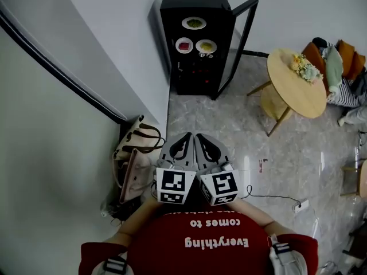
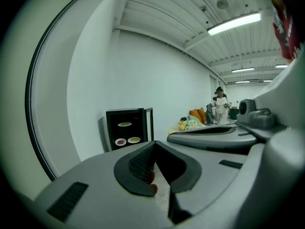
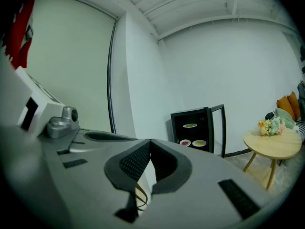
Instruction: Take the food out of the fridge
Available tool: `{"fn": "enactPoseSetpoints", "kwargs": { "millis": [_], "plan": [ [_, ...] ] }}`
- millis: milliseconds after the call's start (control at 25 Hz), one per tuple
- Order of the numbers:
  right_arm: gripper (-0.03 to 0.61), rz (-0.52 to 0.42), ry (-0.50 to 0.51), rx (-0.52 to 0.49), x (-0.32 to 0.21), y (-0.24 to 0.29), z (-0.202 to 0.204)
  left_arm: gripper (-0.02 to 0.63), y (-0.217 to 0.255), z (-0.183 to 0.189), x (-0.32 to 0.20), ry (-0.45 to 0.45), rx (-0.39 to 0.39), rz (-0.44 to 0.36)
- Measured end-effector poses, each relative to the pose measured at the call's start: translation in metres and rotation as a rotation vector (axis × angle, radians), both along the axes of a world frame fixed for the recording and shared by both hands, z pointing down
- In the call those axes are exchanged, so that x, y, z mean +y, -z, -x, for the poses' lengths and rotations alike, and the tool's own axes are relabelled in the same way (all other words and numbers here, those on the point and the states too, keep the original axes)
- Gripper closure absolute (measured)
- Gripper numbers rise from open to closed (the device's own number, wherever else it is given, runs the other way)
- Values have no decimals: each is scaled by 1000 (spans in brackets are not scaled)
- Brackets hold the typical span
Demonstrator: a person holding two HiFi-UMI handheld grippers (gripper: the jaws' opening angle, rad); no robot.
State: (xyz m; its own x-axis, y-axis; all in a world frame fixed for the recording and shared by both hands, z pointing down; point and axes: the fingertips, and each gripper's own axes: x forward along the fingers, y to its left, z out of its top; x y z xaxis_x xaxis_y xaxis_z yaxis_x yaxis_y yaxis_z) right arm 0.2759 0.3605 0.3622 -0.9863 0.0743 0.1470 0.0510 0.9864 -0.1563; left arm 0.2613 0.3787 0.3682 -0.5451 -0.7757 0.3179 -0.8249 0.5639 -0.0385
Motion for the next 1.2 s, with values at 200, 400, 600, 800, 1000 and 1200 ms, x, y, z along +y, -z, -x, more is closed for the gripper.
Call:
{"fn": "enactPoseSetpoints", "kwargs": {
  "millis": [200,400,600,800,1000,1200],
  "plan": [
    [568,8,-10,9,-14,-7,14,607,-7,15,-15,-12,7,23],
    [568,-9,-40,40,-32,-15,37,607,-17,37,-33,-46,24,36],
    [568,10,-79,85,-52,-29,77,607,-32,77,-52,-85,58,40],
    [568,14,-92,116,-72,-39,145,607,-38,145,-74,-108,80,41],
    [568,-40,-53,83,-80,-25,231,607,-24,233,-84,-99,49,22],
    [568,22,-49,75,-88,-15,283,607,-17,292,-97,-132,37,16]
  ]
}}
